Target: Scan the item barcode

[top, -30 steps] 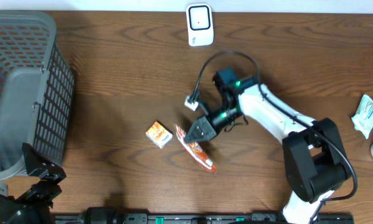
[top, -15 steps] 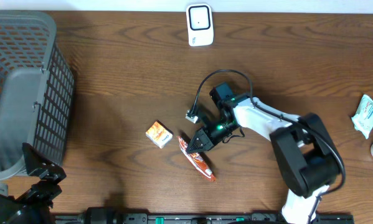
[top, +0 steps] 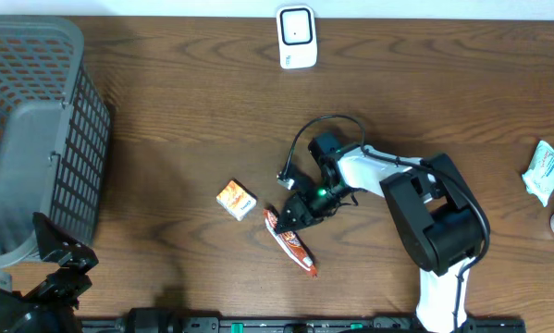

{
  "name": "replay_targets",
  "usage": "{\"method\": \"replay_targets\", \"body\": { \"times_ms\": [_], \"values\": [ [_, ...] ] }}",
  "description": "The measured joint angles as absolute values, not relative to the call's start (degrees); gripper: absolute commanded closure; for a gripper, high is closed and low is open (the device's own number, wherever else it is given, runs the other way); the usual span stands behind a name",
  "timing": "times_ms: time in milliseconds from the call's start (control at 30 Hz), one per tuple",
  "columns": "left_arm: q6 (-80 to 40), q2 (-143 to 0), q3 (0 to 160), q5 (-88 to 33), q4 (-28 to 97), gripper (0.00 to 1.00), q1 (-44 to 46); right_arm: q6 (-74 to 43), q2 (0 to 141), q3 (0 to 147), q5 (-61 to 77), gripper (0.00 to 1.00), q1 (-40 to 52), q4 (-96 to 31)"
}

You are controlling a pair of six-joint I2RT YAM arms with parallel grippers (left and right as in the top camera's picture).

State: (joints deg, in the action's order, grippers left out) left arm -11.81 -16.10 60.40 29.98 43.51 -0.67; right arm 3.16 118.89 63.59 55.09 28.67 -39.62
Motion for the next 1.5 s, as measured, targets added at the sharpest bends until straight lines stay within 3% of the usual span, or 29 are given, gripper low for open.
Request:
{"method": "replay_targets", "body": {
  "times_ms": [133, 267, 333, 400, 433, 667, 967, 1500],
  "values": [
    [-11.8, -16.1, 60.4, 30.0, 43.5, 0.02, -0.7, 1.1, 118.2, 65.8, 53.0, 0.39, 27.2, -41.1],
    [-11.8, -16.1, 60.4, 30.0, 43.5, 0.02, -0.7, 0.3, 118.7, 70.6, 47.5, 0.5, 23.3, -47.3],
    [-11.8, -16.1, 60.4, 30.0, 43.5, 0.02, -0.7, 0.1, 119.5, 73.9, 43.3, 0.66, 21.1, -51.3],
    [-11.8, -16.1, 60.4, 30.0, 43.5, 0.02, -0.7, 0.3, 120.3, 77.3, 39.8, 0.92, 19.4, -55.6],
    [-11.8, -16.1, 60.4, 30.0, 43.5, 0.02, -0.7, 0.6, 120.6, 78.9, 38.5, 0.99, 18.8, -57.9],
    [-11.8, -16.1, 60.4, 30.0, 43.5, 0.02, -0.7, 1.3, 120.7, 87.2, 34.3, 0.99, 20.3, -68.3],
    [-11.8, -16.1, 60.4, 30.0, 43.5, 0.02, -0.7, 1.7, 115.7, 87.3, 30.8, 0.99, 30.6, -74.7],
    [-11.8, -16.1, 60.4, 30.0, 43.5, 0.02, -0.7, 1.0, 114.7, 87.4, 29.5, 0.99, 47.5, -68.3]
  ]
}}
